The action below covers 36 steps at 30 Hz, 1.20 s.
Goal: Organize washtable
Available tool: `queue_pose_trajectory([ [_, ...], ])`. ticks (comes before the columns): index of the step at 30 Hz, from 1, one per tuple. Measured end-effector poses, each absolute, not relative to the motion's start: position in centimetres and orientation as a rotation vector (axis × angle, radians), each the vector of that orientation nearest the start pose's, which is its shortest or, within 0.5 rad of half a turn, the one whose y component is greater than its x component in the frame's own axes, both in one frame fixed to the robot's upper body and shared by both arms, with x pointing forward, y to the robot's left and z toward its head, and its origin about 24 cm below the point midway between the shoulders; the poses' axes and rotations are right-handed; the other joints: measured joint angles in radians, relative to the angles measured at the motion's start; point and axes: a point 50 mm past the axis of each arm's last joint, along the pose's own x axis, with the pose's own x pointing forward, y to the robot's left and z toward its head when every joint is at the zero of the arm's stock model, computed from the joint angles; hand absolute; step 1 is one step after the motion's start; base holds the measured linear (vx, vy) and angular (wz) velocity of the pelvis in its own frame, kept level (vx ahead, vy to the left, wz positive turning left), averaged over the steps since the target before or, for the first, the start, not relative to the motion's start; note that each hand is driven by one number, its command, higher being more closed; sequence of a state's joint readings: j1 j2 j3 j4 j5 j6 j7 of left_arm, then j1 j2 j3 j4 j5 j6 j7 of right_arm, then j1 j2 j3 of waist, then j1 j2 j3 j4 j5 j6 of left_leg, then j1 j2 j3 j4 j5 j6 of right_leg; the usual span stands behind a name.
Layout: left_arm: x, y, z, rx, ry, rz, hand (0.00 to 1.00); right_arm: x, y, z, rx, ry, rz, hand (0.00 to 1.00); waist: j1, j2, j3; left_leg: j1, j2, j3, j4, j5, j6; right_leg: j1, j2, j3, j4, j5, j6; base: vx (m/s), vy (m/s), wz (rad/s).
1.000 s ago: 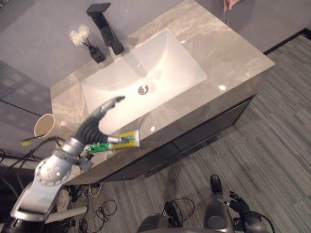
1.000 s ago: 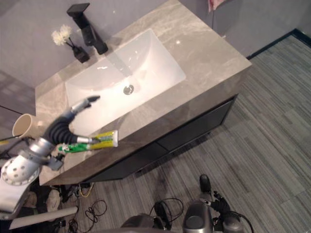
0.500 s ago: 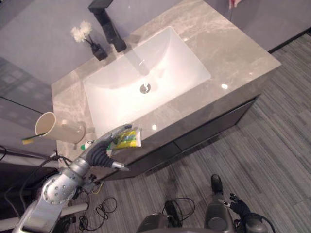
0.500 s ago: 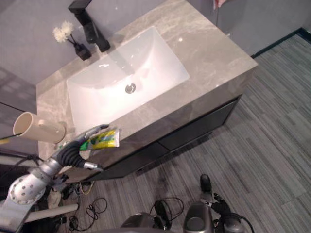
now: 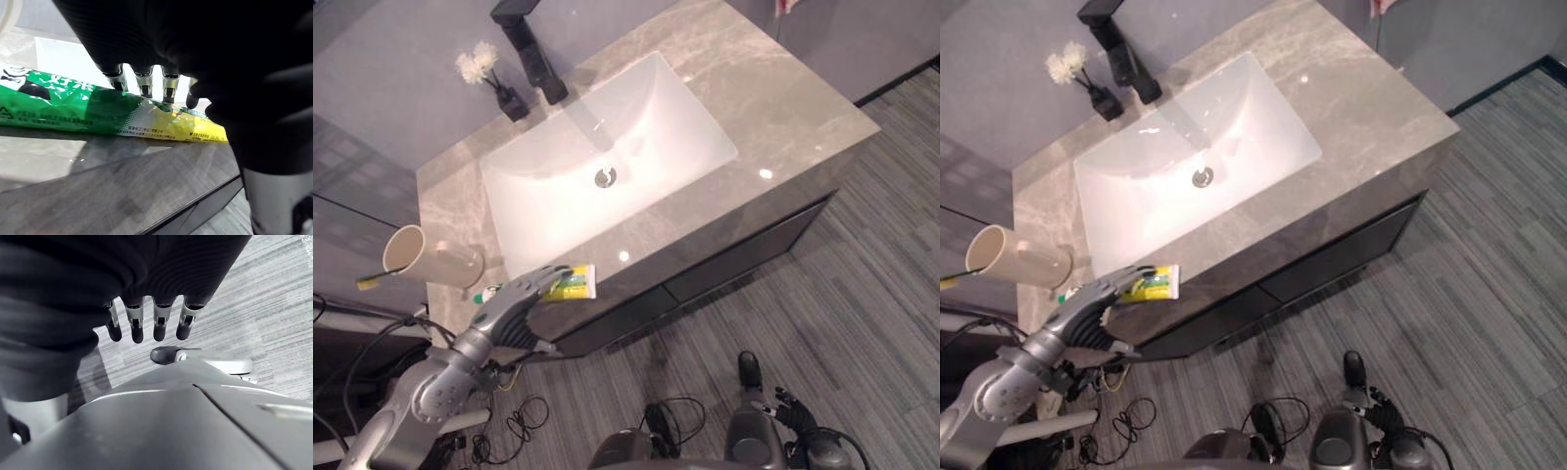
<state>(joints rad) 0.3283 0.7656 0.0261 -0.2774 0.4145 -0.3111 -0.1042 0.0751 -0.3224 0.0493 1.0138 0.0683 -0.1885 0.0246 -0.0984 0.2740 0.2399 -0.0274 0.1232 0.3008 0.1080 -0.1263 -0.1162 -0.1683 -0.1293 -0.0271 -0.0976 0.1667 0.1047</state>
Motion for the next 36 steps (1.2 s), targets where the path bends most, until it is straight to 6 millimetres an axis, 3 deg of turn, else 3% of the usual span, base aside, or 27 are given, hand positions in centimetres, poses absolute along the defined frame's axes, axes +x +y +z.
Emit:
queue_pose_trajectory([
  [2, 18.8, 23.0, 8.7, 1.167, -0.192, -0.404, 0.00, 12.1, -26.3, -13.0, -0.255, 0.888, -0.111, 0.00, 0.000, 0.000, 0.000, 0.000, 0.000, 0.000, 0.000, 0.000, 0.000, 0.000, 0.000, 0.000, 0.000, 0.000, 0.000, 0.00, 0.000, 0.00],
  [3, 18.8, 23.0, 8.6, 1.167, -0.195, -0.401, 1.00, 12.1, -26.3, -13.0, -0.256, 0.887, -0.109, 0.00, 0.000, 0.000, 0.000, 0.000, 0.000, 0.000, 0.000, 0.000, 0.000, 0.000, 0.000, 0.000, 0.000, 0.000, 0.000, 0.00, 0.000, 0.00],
  [14, 20.7, 23.2, 9.7, 1.349, -0.359, -0.300, 1.00, 12.9, -25.9, -12.6, -0.299, 0.845, -0.063, 0.00, -0.029, -0.003, 0.002, -0.014, 0.000, -0.001, 0.001, 0.000, 0.000, -0.015, 0.000, 0.000, 0.000, 0.000, 0.000, 0.00, 0.000, 0.00],
  [22, 21.2, 23.8, 10.9, 1.583, -0.428, -0.435, 1.00, 13.1, -25.6, -12.1, -0.336, 0.798, -0.018, 0.00, -0.057, -0.008, 0.008, -0.044, 0.002, 0.005, 0.002, 0.000, -0.001, -0.041, 0.002, 0.006, 0.000, 0.003, 0.002, -0.01, -0.002, -0.02],
  [36, 20.7, 23.8, 9.8, 1.642, -0.397, -0.570, 1.00, 12.9, -25.6, -11.9, -0.349, 0.778, -0.013, 0.00, -0.062, -0.008, 0.008, -0.047, 0.000, 0.012, 0.005, -0.001, -0.001, -0.047, 0.001, 0.016, 0.000, 0.006, 0.006, 0.00, 0.000, 0.00],
])
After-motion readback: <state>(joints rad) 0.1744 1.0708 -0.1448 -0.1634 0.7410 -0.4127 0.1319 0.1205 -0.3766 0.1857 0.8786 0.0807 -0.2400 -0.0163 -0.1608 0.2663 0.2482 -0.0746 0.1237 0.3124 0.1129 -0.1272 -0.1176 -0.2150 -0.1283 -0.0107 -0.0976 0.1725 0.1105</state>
